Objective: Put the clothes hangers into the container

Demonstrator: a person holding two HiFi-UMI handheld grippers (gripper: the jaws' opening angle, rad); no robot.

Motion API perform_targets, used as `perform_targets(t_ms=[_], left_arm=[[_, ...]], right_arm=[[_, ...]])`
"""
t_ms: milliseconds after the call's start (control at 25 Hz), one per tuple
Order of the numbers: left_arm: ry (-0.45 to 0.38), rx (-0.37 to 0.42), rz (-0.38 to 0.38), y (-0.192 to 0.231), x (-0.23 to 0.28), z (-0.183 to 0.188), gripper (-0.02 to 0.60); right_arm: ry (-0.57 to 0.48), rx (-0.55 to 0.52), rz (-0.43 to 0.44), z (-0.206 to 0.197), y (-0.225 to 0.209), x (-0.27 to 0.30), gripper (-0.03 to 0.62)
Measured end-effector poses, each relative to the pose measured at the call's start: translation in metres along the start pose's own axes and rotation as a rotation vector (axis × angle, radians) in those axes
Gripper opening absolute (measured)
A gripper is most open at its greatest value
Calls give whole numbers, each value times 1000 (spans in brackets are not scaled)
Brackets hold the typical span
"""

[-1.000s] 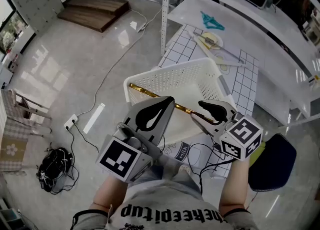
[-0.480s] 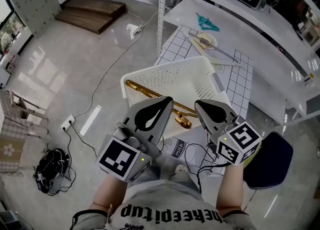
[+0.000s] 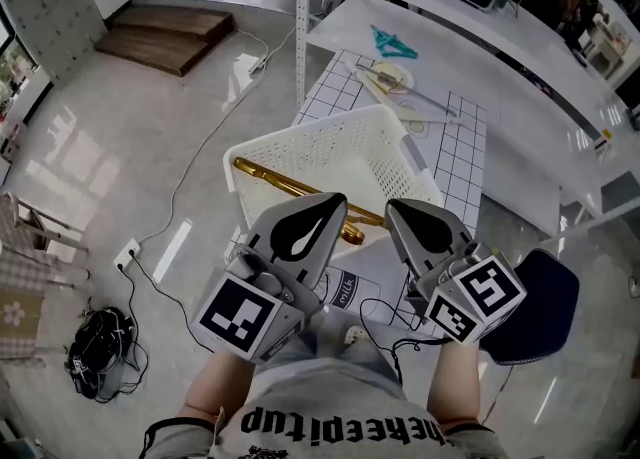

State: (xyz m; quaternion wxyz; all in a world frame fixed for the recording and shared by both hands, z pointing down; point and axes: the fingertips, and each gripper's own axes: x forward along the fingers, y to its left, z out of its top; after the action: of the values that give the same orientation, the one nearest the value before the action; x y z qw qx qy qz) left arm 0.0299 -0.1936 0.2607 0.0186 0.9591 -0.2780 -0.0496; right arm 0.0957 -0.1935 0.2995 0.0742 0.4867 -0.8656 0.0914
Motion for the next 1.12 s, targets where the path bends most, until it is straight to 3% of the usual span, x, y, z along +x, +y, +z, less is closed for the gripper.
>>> perform_targets(t_ms=[640, 1120], left_arm=[[-10, -5, -160, -53, 27, 6, 20], [-11, 8, -237, -85, 40, 7, 20]], right_arm=[[-98, -3, -110, 18, 7, -56, 14], [-169, -14, -195, 30, 3, -87, 12]])
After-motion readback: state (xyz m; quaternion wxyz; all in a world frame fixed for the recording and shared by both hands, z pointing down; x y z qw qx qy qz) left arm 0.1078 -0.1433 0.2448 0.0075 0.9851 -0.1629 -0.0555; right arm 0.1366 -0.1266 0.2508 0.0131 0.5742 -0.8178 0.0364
